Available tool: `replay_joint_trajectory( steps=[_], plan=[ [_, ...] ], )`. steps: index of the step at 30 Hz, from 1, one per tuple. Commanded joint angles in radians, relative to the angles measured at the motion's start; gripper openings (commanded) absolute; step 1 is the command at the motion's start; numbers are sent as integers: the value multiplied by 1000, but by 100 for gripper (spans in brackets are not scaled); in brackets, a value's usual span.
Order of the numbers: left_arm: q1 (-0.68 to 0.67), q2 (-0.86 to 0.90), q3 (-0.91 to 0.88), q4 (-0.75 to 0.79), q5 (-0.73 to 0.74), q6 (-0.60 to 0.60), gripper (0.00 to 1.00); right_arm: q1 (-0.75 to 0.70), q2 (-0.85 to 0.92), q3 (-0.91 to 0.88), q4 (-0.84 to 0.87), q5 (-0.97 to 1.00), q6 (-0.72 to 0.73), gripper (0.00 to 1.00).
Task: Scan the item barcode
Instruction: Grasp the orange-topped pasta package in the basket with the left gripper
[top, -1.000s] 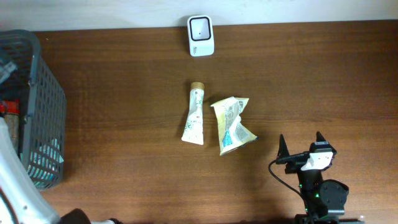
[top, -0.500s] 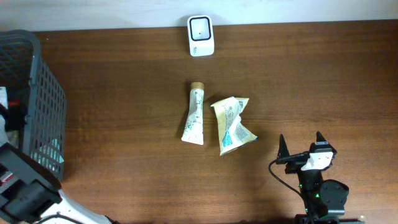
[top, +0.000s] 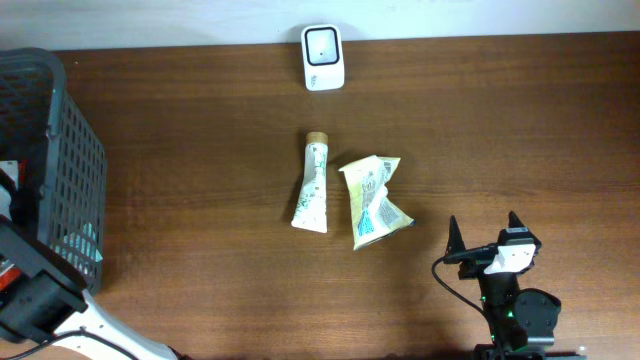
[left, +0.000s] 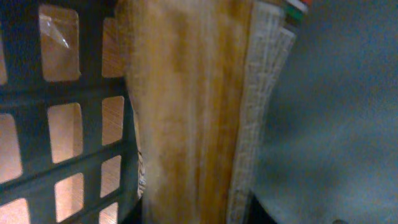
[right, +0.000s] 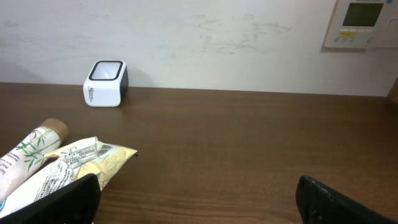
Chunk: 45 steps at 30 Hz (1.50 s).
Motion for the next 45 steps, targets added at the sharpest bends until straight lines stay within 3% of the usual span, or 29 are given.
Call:
replay_joint_trajectory(
  steps=[1,3,13,18,20,25,32,40,45],
  plan=[
    [12,66,-23,-8,52,-5,5,-6,-6,-6,-4,-2,11,99],
    [12,66,-23,-7,86,-5,0,-6,-6,-6,-3,-2,11,99],
    [12,23,-23,-11,135,-24,0,-6,-6,-6,-4,-2,11,98],
    [12,-63,-23,-30,233,-38,0,-6,-6,-6,-4,-2,11,99],
    [12,-105,-23,-34,244,-115,0,-6,-6,-6,-4,-2,11,99],
    [12,-267,-23,-26,471,-132,0,-6,-6,-6,-3,-2,11,98],
    [13,-303,-23,-6,462,-135,0,-6,-6,-6,-4,-2,11,99],
    [12,-309,-23,-7,317,-135,0,-6,-6,-6,-4,-2,11,99],
    [-29,-355,-23,77,317,-135,0,-6,-6,-6,-3,-2,11,99]
  ],
)
